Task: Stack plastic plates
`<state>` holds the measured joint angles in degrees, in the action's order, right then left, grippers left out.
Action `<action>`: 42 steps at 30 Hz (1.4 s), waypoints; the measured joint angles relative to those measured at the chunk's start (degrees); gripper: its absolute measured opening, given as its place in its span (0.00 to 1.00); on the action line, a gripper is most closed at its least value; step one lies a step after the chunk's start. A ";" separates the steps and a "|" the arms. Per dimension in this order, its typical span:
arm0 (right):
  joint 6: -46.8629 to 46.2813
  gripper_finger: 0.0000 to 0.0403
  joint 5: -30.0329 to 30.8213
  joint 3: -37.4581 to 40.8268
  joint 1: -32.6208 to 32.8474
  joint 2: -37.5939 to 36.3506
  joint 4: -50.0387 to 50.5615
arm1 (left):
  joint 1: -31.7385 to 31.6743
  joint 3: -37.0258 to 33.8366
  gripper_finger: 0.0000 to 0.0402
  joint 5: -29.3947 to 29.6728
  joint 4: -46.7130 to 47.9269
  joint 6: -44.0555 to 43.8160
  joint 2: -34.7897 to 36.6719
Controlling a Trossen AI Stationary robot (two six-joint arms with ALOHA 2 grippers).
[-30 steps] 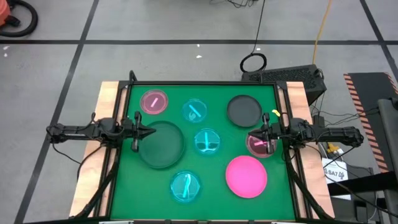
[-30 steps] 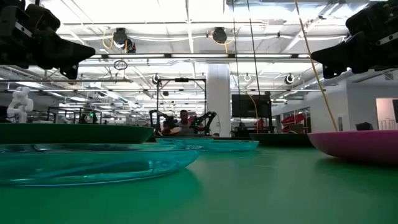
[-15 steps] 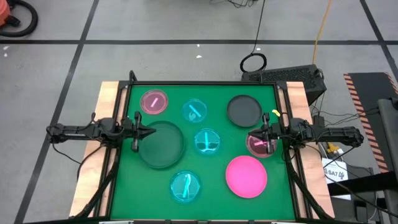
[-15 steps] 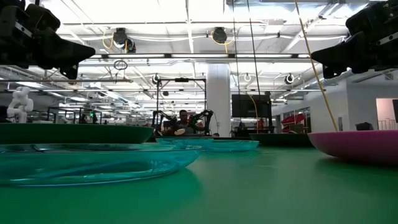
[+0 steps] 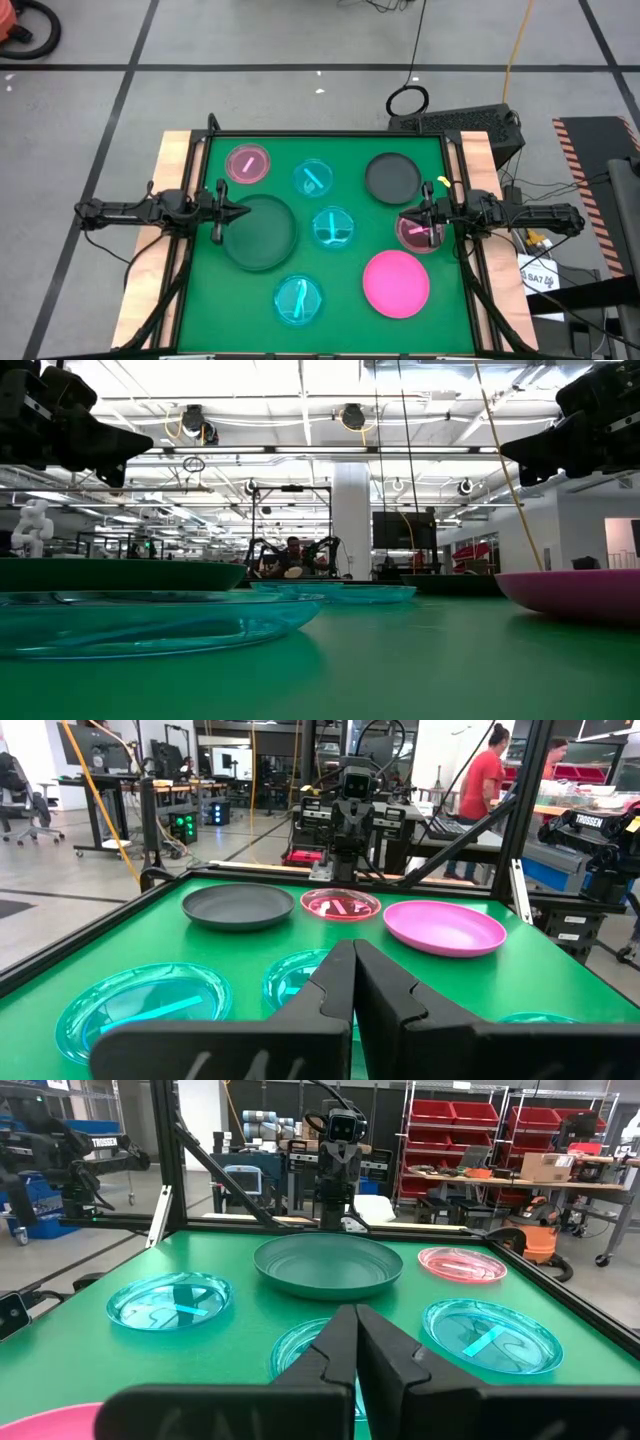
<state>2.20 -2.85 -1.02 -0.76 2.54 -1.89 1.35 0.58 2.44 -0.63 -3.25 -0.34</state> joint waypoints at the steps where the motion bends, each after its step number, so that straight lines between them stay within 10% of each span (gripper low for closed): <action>1: 0.00 0.00 0.00 0.01 0.00 0.00 0.01 | 0.00 0.02 0.01 0.00 -0.01 0.00 0.00; 42: -0.03 0.00 1.25 -1.39 0.01 -0.01 -0.29 | 0.00 0.01 0.01 0.01 -0.01 0.00 0.01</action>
<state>2.17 -1.61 -2.41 -0.75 2.53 -2.18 1.35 0.59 2.45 -0.64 -3.25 -0.33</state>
